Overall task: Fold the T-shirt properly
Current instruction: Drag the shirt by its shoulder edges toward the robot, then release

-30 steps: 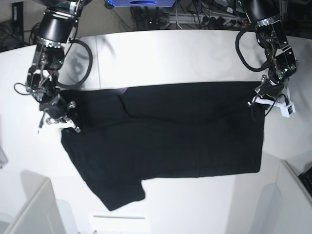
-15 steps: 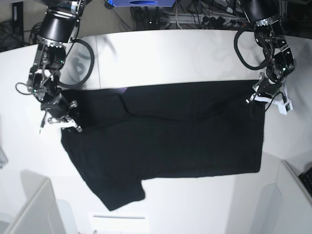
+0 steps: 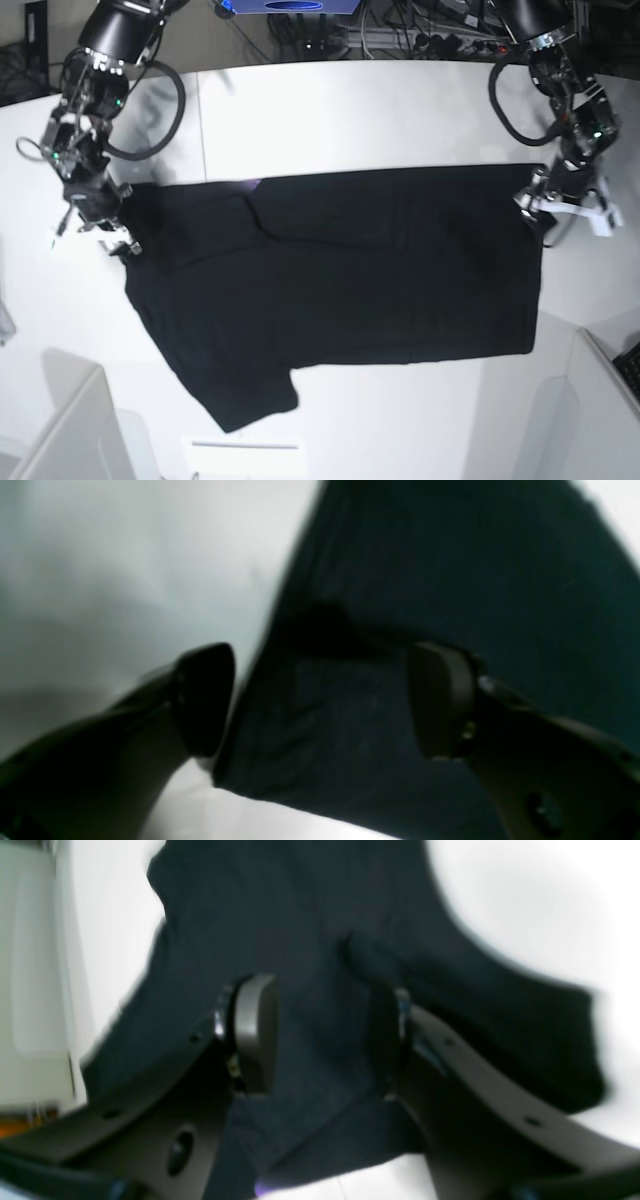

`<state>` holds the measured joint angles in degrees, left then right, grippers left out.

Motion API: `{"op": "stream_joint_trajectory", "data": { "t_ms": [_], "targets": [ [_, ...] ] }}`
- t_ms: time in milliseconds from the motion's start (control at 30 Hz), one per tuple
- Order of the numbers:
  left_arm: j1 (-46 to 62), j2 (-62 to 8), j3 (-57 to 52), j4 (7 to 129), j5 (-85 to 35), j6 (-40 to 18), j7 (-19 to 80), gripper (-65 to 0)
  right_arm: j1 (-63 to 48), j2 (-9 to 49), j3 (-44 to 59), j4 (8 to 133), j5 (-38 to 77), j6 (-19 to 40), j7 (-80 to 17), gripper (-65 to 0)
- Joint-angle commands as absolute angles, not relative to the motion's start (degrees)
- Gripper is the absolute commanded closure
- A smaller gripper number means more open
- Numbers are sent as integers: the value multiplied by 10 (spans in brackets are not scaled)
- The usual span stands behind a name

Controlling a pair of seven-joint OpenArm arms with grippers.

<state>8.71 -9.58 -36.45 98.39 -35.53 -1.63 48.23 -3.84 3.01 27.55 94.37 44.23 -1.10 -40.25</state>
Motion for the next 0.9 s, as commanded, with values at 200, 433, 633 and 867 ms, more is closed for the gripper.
{"op": "stream_joint_trajectory", "data": {
  "t_ms": [200, 433, 633, 867],
  "targets": [
    [181, -103, -428, 1038, -433, -65, 468, -530, -125, -23, 346, 1066, 451, -3, -395, -266],
    [240, -102, -428, 1008, -431, -66, 466, -530, -141, -26, 360, 984, 451, -3, -395, -327],
    [239, -102, -427, 986, -431, -66, 466, -530, -126, -11, 359, 901, 451, -3, -387, -339],
    [226, -102, -426, 974, -431, -66, 466, -530, -102, 8, 355, 832, 451, -3, -341, -338]
  ]
}}
